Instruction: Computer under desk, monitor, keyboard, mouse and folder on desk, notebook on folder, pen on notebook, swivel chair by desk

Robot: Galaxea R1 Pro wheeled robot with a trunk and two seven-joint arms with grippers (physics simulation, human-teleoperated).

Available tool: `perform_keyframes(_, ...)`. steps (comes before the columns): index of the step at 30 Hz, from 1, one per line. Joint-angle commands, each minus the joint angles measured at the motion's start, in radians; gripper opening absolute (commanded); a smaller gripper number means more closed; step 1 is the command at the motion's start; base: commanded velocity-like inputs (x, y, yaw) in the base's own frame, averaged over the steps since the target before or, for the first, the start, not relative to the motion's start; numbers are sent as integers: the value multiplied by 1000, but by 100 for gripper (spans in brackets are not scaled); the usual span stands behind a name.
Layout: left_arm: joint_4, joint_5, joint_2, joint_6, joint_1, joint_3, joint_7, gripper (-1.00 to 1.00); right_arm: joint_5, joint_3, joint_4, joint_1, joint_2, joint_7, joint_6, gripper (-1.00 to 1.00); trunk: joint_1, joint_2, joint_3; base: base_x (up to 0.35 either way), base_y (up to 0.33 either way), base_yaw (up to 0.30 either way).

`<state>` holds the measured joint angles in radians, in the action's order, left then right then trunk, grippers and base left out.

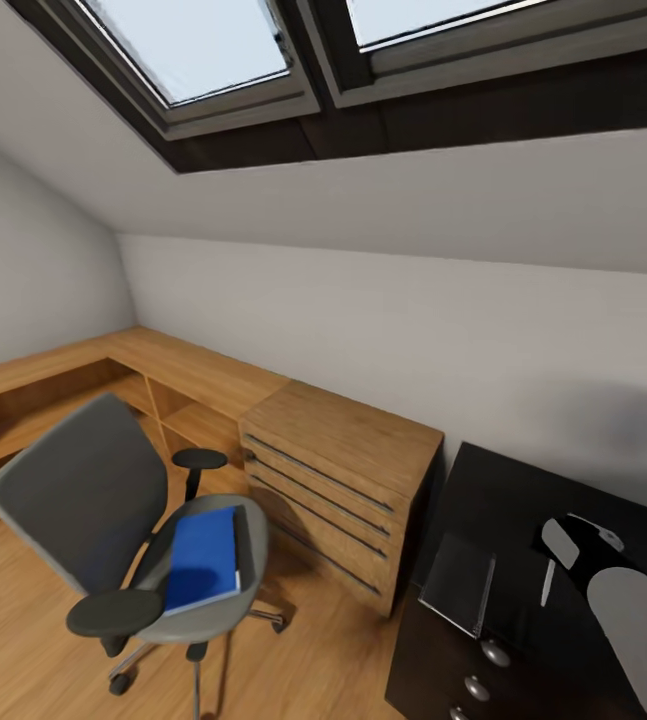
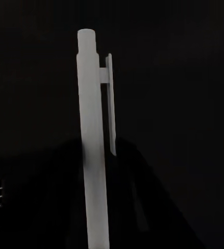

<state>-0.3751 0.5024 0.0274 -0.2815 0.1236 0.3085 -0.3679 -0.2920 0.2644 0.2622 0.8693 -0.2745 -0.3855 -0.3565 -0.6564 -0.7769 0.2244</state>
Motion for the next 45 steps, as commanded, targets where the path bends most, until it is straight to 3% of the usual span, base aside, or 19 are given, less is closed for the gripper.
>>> perform_keyframes(1,-1,8,-1,-4,1,8,-6,100,-10,-2,2,0,0,-5,-3,-100,-1,-1,1,211,-224,0)
perform_keyframes(19,-1,8,-6,-2,1,10,-8,100,-10,-4,-26,0,23,-5,-14,-100,-1,-1,1,108,-126,0)
perform_keyframes(29,-1,12,-22,-2,1,6,-15,100,-10,-5,-46,0,25,-7,-109,-100,-1,-1,1,1,-1,0)
perform_keyframes(37,-1,13,-24,-4,1,5,-16,100,-10,-5,-47,0,25,-7,-143,-100,-1,-1,1,0,0,0)
perform_keyframes(45,-1,13,-24,-5,1,5,-16,100,-10,-6,-47,0,25,-7,-146,-100,-31,-57,27,0,0,0)
